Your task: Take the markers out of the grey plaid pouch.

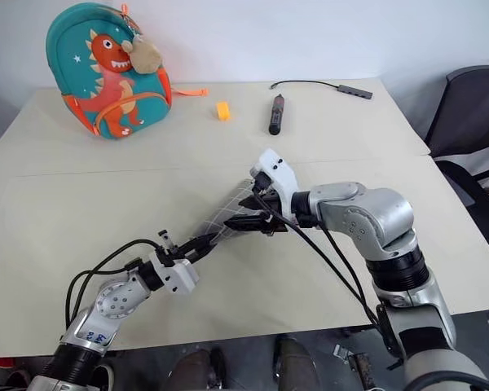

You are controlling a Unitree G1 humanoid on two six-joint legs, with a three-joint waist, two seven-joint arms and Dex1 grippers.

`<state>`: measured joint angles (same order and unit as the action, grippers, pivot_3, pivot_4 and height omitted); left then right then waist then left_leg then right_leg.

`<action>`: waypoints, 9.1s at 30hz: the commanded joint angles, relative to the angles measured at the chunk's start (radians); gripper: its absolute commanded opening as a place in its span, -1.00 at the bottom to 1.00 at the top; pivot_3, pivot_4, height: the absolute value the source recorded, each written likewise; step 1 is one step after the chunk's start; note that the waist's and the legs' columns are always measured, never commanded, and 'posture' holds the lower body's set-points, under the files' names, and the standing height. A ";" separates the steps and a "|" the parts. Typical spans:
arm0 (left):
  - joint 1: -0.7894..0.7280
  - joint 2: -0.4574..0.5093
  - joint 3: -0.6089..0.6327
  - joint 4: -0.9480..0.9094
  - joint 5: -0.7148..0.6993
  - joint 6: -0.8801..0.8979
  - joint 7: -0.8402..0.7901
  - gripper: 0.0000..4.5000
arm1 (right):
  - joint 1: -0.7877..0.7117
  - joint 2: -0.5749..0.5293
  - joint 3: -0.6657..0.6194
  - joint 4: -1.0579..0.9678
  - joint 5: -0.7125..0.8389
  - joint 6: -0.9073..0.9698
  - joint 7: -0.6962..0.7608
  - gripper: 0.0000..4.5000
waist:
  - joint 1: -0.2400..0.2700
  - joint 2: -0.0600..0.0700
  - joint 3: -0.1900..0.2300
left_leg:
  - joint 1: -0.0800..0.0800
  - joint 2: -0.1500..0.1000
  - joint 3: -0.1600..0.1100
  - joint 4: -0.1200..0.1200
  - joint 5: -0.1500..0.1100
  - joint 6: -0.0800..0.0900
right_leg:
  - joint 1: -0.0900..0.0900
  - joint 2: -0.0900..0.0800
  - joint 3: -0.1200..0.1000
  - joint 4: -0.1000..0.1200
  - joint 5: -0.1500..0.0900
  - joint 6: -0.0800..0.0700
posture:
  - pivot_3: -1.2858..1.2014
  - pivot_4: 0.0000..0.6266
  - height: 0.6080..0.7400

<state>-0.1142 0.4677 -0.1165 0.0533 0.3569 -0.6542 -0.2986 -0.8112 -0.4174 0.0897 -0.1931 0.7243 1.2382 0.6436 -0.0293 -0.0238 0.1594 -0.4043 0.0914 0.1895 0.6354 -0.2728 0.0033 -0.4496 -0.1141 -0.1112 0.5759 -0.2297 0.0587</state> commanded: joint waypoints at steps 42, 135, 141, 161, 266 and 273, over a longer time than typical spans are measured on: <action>0.011 0.010 0.016 -0.042 0.022 0.005 0.083 -1.00 | 0.070 -0.071 0.096 -0.054 -0.067 -0.017 0.027 -0.84 | 0.001 -0.001 0.000 | 0.000 0.000 0.002 0.000 -0.001 0.000 | -0.001 0.000 0.001 0.000 0.001 0.001 | 0.03 -0.52 1.00; 0.078 -0.037 0.120 -0.050 -0.377 0.044 -0.151 -1.00 | 0.006 -0.127 -0.429 0.172 0.126 -0.377 0.004 0.27 | 0.001 0.000 0.000 | 0.001 0.004 0.014 0.001 -0.002 0.000 | -0.003 0.004 0.005 -0.006 0.005 -0.001 | 0.03 -0.52 1.00; 0.079 -0.036 0.119 -0.052 -0.384 0.047 -0.154 -1.00 | 0.045 -0.207 -0.177 0.011 -0.026 -0.462 0.146 0.27 | -0.006 0.001 0.000 | 0.001 0.005 0.014 0.001 -0.002 0.000 | -0.003 0.004 0.005 -0.006 0.005 -0.001 | 0.03 -0.52 1.00; 0.088 -0.034 0.108 -0.048 -0.370 0.026 -0.155 -1.00 | 0.017 -0.222 0.133 0.163 -0.521 -1.019 0.373 -0.99 | 0.000 0.001 0.000 | 0.001 0.005 0.014 0.003 -0.002 0.000 | -0.004 0.004 0.005 -0.003 0.005 -0.002 | 0.03 -0.52 1.00; 0.120 -0.037 0.103 -0.079 -0.377 0.053 -0.151 -1.00 | -0.071 -0.037 0.265 0.207 -0.941 -0.942 0.479 -0.80 | -0.025 -0.001 -0.001 | 0.000 0.008 0.016 0.011 -0.002 -0.003 | -0.010 0.004 0.007 0.010 0.001 -0.009 | 0.03 -0.52 1.00; 0.110 -0.043 0.110 -0.064 -0.396 0.059 -0.149 -1.00 | -0.090 -0.113 0.224 0.127 -0.882 -0.862 0.505 -0.80 | -0.026 -0.001 -0.001 | 0.000 0.008 0.016 0.011 -0.002 -0.003 | -0.010 0.004 0.007 0.010 0.000 -0.011 | 0.03 -0.52 1.00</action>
<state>0.0010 0.4281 -0.0179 0.0083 -0.0194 -0.5955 -0.4506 -0.8788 -0.5136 0.3490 -0.0169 -0.1828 0.3623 1.1429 -0.0552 -0.0252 0.1579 -0.4044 0.0993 0.2056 0.6464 -0.2744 0.0002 -0.4599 -0.1101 -0.1041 0.5858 -0.2303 0.0474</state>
